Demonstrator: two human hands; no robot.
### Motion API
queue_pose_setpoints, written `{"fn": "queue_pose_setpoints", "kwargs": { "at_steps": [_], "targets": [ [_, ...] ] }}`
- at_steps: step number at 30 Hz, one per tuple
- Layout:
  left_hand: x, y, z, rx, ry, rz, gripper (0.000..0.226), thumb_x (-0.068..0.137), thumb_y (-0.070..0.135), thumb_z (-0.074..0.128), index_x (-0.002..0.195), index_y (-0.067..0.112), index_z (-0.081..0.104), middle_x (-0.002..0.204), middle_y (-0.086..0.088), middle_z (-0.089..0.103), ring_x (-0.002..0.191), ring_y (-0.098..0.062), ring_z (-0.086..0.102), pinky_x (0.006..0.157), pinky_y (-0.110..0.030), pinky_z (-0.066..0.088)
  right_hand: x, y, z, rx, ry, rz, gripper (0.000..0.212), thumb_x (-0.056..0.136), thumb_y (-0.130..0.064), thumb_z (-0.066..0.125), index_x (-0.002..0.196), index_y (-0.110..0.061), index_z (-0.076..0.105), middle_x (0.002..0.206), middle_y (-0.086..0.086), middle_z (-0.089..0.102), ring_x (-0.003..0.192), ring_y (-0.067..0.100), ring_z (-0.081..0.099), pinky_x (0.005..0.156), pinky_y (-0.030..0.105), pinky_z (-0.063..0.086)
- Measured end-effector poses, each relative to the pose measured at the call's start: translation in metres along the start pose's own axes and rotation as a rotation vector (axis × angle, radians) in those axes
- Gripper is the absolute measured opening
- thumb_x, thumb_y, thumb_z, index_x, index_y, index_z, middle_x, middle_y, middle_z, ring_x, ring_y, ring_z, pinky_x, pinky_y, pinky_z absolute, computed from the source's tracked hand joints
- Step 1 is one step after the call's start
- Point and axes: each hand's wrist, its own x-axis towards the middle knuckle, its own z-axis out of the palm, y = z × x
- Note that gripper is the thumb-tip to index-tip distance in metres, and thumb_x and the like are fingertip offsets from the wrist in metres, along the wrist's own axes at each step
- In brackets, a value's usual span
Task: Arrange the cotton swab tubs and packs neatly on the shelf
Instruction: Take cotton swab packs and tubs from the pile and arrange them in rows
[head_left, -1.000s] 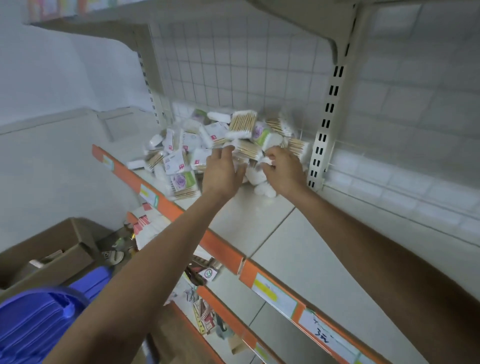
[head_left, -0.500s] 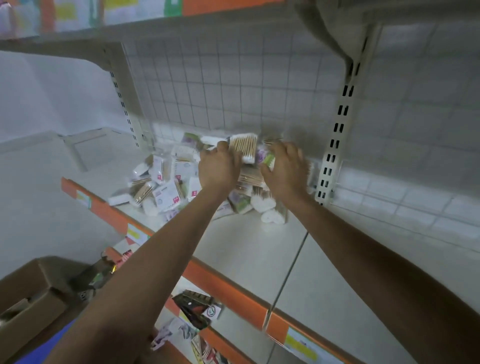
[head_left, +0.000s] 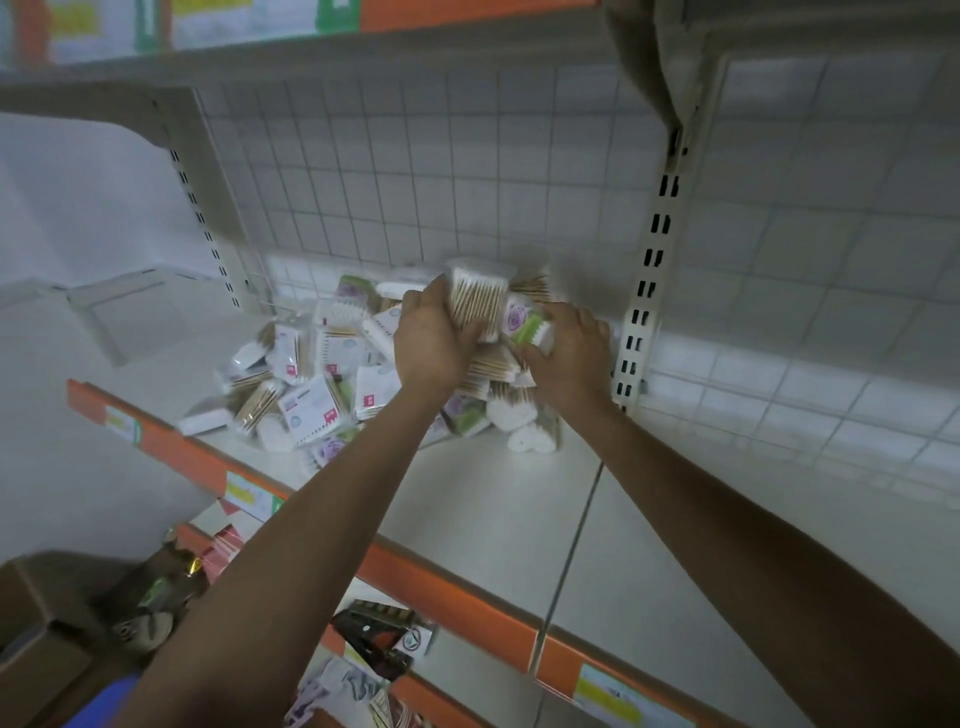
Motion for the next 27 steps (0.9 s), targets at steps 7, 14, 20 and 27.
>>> {"fn": "queue_pose_setpoints", "kwargs": {
  "at_steps": [7,14,20,27],
  "targets": [
    [-0.018,0.003,0.006,-0.194,0.089,0.055,0.039,0.08,0.03,0.07,0.112,0.011,0.059,0.102,-0.007,0.064,0.092,-0.022,0.057,0.079,-0.031,0.046,-0.02,0.017,-0.022,0.224,0.088,0.108,0.041,0.08,-0.022,0.07,0.117,-0.012,0.057,0.112,0.005,0.062,0.104,0.022,0.055,0.084,0.027,0.041],
    [-0.054,0.029,0.021,-0.274,-0.003,0.075,0.036,0.084,0.028,0.068,0.112,0.007,0.057,0.09,-0.001,0.063,0.08,-0.016,0.055,0.068,-0.026,0.039,-0.057,0.041,-0.06,0.374,0.132,0.291,0.033,0.085,-0.021,0.066,0.115,-0.014,0.055,0.098,-0.009,0.057,0.086,0.006,0.055,0.06,-0.004,0.035],
    [-0.085,0.057,0.047,-0.348,-0.168,0.115,0.026,0.087,0.023,0.065,0.106,0.006,0.059,0.088,-0.003,0.063,0.078,-0.019,0.058,0.067,-0.026,0.042,-0.092,0.079,-0.089,0.389,0.168,0.398,0.032,0.088,-0.025,0.062,0.118,-0.017,0.054,0.098,-0.011,0.059,0.079,0.002,0.056,0.059,-0.002,0.036],
    [-0.121,0.106,0.084,-0.416,-0.342,0.121,0.028,0.087,0.025,0.066,0.108,0.008,0.06,0.082,0.005,0.059,0.076,-0.013,0.055,0.071,-0.02,0.039,-0.124,0.127,-0.134,0.569,0.157,0.507,0.038,0.092,-0.023,0.058,0.128,-0.023,0.048,0.109,0.0,0.064,0.095,0.019,0.063,0.091,0.044,0.051]
  ]
}}
